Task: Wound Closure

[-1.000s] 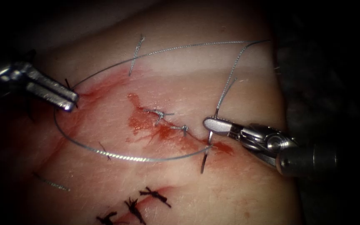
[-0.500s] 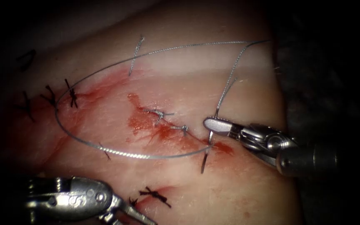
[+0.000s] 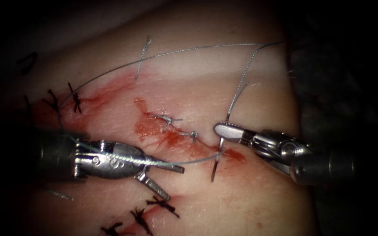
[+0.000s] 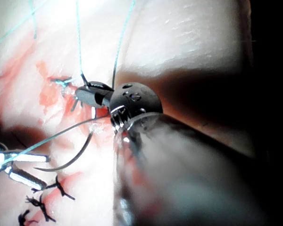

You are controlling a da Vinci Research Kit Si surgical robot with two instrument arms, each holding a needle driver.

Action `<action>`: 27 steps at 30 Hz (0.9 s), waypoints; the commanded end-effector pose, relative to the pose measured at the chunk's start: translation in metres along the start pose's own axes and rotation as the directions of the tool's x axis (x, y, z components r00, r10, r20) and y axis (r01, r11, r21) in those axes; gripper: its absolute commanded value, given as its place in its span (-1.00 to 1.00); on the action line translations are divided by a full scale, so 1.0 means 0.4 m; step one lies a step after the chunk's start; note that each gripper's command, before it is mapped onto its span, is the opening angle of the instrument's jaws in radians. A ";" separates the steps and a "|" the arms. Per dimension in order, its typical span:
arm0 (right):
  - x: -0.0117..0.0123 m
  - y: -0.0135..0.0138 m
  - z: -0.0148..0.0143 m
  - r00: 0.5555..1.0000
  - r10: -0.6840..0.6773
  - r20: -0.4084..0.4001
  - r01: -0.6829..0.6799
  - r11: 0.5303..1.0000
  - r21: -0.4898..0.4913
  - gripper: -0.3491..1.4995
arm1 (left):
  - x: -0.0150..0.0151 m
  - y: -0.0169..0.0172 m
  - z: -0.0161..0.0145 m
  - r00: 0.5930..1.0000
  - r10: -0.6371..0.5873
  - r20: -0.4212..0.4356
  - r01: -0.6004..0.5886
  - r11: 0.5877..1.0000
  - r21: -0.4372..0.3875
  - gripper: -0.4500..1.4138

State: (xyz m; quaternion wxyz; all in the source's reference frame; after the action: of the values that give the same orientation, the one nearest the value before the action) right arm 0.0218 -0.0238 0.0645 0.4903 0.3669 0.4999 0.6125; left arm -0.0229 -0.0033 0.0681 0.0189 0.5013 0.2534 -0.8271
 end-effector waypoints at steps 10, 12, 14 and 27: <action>-0.0021 0.0005 0.0024 1.000 -0.009 0.003 0.009 1.000 0.002 -1.00 | 0.0066 -0.0068 0.0083 0.998 0.060 -0.035 -0.057 0.995 0.079 0.24; -0.0021 0.0006 0.0024 1.000 -0.009 0.003 0.009 1.000 0.002 -1.00 | 0.0062 -0.0072 0.0104 0.997 0.072 -0.030 -0.070 0.995 0.066 0.19; -0.0021 0.0005 0.0026 1.000 -0.009 0.002 0.009 1.000 0.002 -1.00 | 0.0049 -0.0072 0.0120 0.997 0.076 -0.025 -0.074 0.996 0.055 0.03; -0.0026 -0.0002 0.0027 0.999 -0.049 0.001 0.049 0.999 0.001 -1.00 | -0.0014 -0.0058 0.0160 0.995 -0.060 -0.082 0.061 0.998 0.005 -1.00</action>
State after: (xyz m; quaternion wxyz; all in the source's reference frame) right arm 0.0222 -0.0238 0.0643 0.5145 0.3441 0.5142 0.5937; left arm -0.0281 -0.0038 0.0713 -0.0263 0.5271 0.2696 -0.8055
